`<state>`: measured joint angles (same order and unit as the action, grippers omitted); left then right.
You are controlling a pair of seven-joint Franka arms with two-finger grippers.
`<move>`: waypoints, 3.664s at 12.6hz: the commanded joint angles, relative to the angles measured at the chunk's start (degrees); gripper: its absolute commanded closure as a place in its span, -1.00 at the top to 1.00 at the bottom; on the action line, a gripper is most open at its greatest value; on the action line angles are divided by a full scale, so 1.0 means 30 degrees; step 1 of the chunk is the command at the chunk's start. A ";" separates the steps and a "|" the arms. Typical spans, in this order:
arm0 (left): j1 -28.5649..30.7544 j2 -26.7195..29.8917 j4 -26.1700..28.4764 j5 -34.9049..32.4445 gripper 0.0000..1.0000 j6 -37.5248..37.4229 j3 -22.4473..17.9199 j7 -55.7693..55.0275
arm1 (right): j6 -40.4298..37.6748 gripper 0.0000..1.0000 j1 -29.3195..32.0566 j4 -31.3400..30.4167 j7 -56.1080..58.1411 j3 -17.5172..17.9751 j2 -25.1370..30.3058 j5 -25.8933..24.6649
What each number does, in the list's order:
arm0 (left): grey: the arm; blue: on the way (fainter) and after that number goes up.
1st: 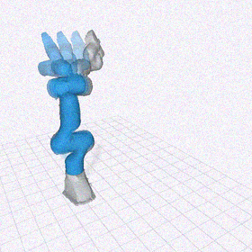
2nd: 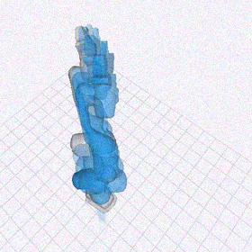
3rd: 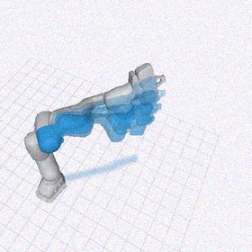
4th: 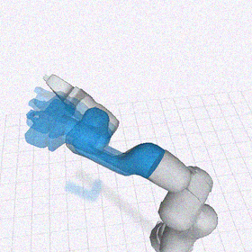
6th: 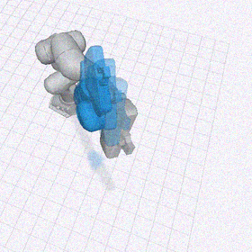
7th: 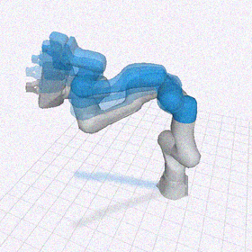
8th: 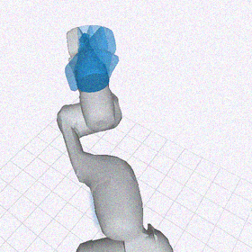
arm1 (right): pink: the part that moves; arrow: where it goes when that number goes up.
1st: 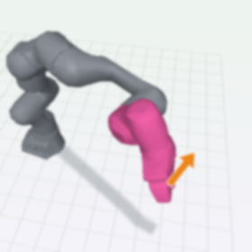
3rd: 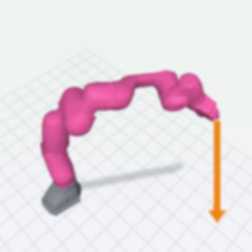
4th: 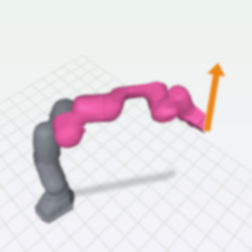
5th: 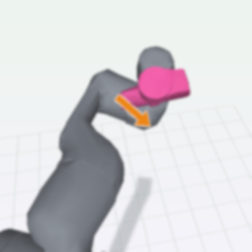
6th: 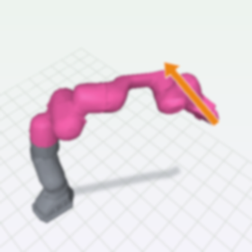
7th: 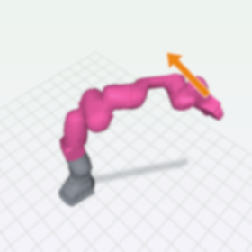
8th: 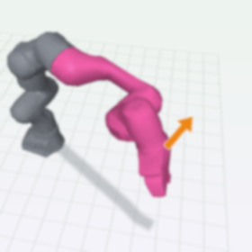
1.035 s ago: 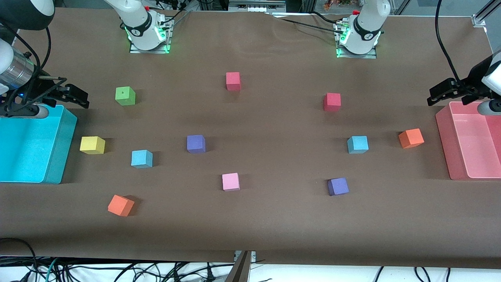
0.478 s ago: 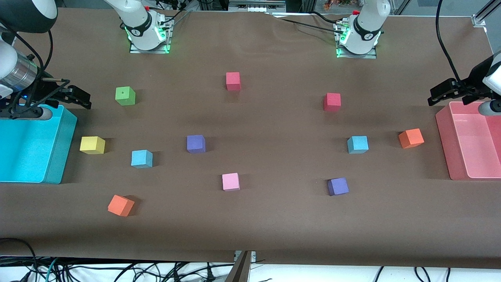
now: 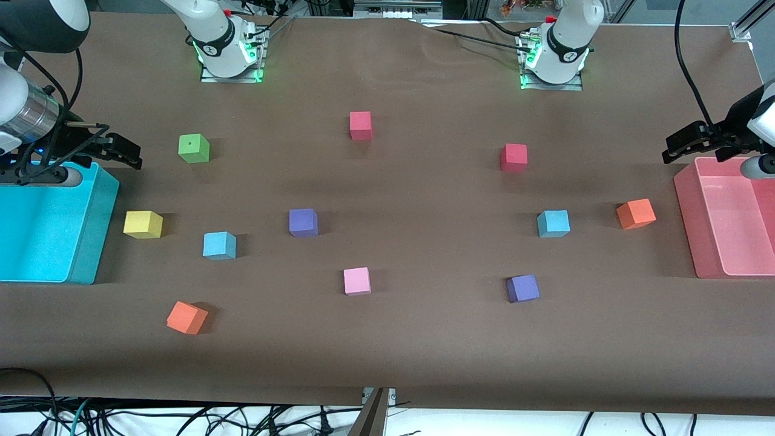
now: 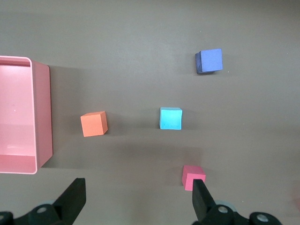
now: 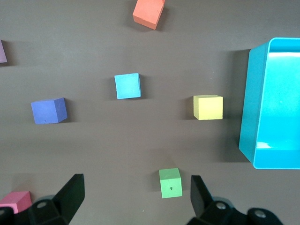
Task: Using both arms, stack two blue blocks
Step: 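Reach the right gripper down to the light blue cube beside the yellow cube, then close the right gripper on the light blue cube and lift it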
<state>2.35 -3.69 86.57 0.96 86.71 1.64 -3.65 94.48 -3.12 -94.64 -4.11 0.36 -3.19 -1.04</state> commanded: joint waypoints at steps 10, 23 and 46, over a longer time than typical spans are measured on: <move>0.0096 -0.0178 -0.0352 -0.0027 1.00 -0.0310 0.0039 -0.0102 | 0.0291 1.00 0.0249 -0.1084 0.0051 0.0261 -0.1013 -0.0179; 0.0125 -0.0178 -0.0352 -0.0027 1.00 -0.0310 0.0039 -0.0102 | 1.3209 1.00 0.0073 -0.4283 -0.0359 0.0845 -0.8280 -0.0004; 0.0154 -0.0207 -0.0293 0.0002 1.00 -0.0223 0.0039 -0.0103 | 0.8700 -0.62 -0.6185 -0.0249 -1.1306 0.3923 -0.8301 -0.0032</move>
<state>2.60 -4.04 86.55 0.96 86.70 1.59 -3.65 120.42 -17.86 -101.14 -32.60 11.95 -22.05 -0.81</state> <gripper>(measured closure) 0.000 0.401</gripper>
